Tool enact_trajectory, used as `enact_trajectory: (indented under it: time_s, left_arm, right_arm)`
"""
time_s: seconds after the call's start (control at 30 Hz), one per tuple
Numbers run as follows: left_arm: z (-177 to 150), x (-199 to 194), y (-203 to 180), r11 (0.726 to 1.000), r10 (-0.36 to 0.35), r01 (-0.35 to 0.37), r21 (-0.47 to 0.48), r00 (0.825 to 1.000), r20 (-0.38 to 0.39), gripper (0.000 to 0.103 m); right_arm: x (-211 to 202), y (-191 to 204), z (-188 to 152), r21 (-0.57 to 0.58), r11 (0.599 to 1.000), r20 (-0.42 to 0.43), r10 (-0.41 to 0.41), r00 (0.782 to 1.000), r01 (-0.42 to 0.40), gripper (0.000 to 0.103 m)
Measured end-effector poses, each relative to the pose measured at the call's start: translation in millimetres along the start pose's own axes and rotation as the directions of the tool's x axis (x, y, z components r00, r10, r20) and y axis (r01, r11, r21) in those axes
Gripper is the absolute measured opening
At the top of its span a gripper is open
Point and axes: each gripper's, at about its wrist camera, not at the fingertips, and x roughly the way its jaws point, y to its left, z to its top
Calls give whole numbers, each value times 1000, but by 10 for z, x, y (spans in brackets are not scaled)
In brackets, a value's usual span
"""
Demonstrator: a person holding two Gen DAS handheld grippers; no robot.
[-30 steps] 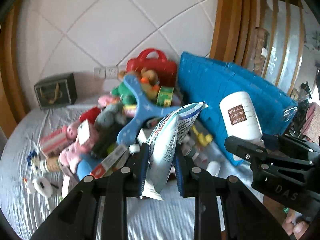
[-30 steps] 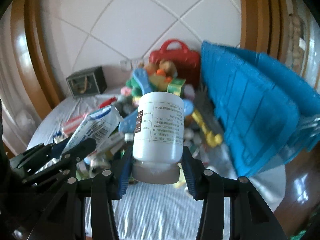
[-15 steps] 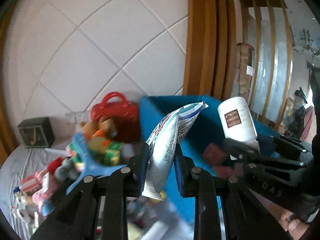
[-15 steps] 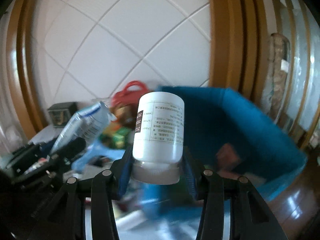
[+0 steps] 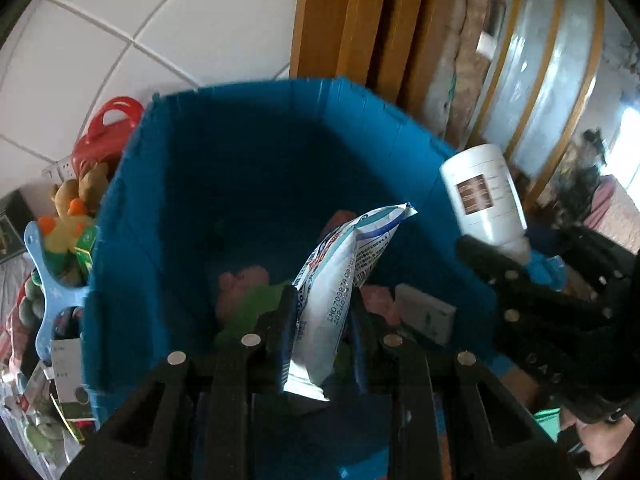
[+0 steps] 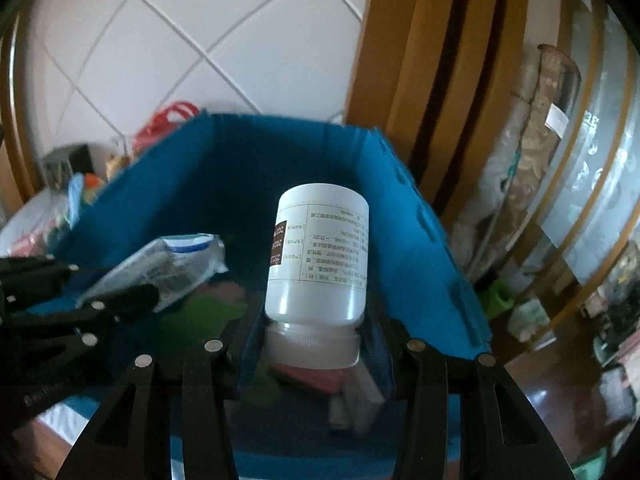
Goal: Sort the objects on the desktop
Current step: 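Lift the wipes pack and pill bottle and carry both over the blue bin, then open both tools to drop the wipes pack and pill bottle into the bin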
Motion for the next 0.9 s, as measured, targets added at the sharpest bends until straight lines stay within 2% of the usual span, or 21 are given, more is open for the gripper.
enact_trajectory:
  time_s: [0.13, 0.3, 0.63, 0.8, 0.9]
  left_arm:
    - [-16, 91, -160, 1000, 16, -15, 23, 999, -32, 24]
    - [-51, 127, -319, 998, 49, -48, 50, 998, -25, 24]
    - [-113, 126, -369, 993, 106, -105, 53, 994, -18, 25]
    - [-151, 76, -322, 991, 131, -131, 37, 991, -7, 49]
    - [-191, 21, -310, 990, 136, -136, 34, 991, 9, 55]
  right_arm:
    - [153, -111, -98, -36, 999, -28, -21, 999, 20, 46]
    - [254, -173, -109, -68, 997, -25, -30, 999, 28, 46]
    - [410, -274, -164, -90, 995, -49, -40, 998, 36, 46]
    - [430, -261, -172, -104, 993, -57, -54, 997, 47, 46]
    - [437, -265, -192, -112, 992, -64, -58, 996, 51, 46]
